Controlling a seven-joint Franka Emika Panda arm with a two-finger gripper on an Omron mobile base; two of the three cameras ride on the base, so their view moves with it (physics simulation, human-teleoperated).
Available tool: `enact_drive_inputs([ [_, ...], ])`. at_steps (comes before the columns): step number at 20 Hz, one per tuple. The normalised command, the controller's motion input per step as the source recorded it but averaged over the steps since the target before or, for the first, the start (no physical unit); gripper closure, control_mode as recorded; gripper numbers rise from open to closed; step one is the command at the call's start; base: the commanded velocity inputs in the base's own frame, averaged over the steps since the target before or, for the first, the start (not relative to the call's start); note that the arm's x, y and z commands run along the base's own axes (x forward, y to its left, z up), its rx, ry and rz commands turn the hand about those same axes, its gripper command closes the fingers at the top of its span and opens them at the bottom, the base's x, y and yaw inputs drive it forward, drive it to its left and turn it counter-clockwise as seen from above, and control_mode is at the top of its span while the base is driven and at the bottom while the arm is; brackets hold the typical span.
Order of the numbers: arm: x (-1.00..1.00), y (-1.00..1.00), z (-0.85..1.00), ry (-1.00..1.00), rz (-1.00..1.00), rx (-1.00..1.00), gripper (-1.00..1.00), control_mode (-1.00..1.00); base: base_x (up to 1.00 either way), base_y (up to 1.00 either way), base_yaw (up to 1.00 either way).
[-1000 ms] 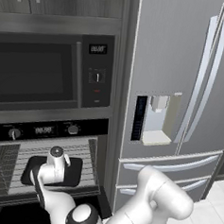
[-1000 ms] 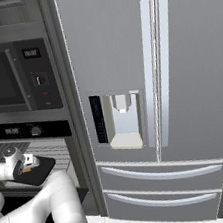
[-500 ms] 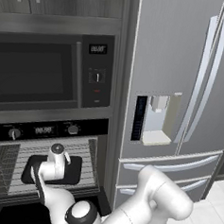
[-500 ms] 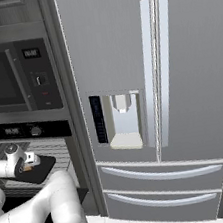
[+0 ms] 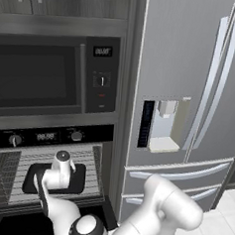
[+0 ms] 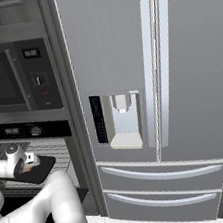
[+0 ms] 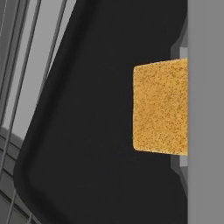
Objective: Take the baked cake out of the oven and place it on the plate for cooling. Then close the oven door.
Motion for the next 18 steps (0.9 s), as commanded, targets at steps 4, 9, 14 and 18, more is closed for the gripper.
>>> enact_drive_inputs([
  [4, -0.32, 0.0, 0.37, 0.02, 0.0, 0.02, 1.0, -1.0, 0.0, 0.0, 0.0],
  [9, -0.27, -0.03, 0.49, 0.0, 0.0, 0.0, 1.0, -1.0, 0.0, 0.0, 0.0],
  [14, -0.28, -0.13, 0.5, 0.0, -0.01, 0.0, 1.0, -1.0, 0.0, 0.0, 0.0],
  [18, -0.24, -0.11, 0.56, 0.0, -0.04, 0.0, 1.0, -1.0, 0.0, 0.0, 0.0],
])
